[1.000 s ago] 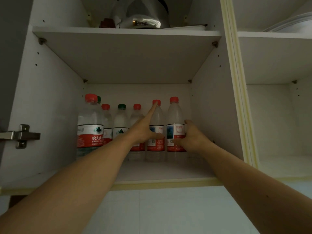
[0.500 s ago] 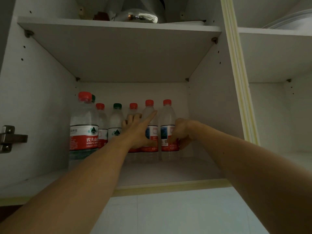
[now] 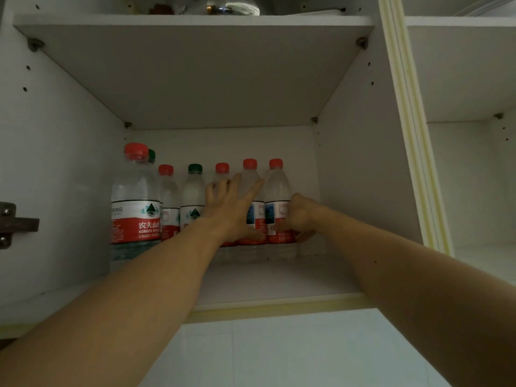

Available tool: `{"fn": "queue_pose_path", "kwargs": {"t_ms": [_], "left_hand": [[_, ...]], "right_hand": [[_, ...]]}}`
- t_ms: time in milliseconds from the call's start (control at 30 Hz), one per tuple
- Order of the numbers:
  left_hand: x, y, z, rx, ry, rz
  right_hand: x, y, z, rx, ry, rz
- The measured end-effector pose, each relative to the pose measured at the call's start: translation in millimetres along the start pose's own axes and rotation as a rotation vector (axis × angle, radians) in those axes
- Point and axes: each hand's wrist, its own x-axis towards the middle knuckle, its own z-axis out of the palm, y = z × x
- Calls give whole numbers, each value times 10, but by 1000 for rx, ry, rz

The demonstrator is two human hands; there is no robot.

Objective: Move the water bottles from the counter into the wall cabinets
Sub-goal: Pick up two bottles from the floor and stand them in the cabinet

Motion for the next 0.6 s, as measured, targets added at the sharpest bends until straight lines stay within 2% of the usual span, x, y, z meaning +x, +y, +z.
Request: {"fn": "queue_pose_path", "kwargs": {"t_ms": [233, 400, 500, 600], "left_hand": [[17, 152, -73, 179, -29, -11], [21, 143, -56, 73, -84, -4], [-15, 22, -54, -14, -116, 24], [-31, -4, -43, 26, -103, 35]], "right_hand": [[3, -1, 47, -68, 49, 3], [-12, 65, -1, -28, -87, 39], [-12, 101, -5, -58, -96, 27], [14, 118, -3, -132, -73, 13]]}}
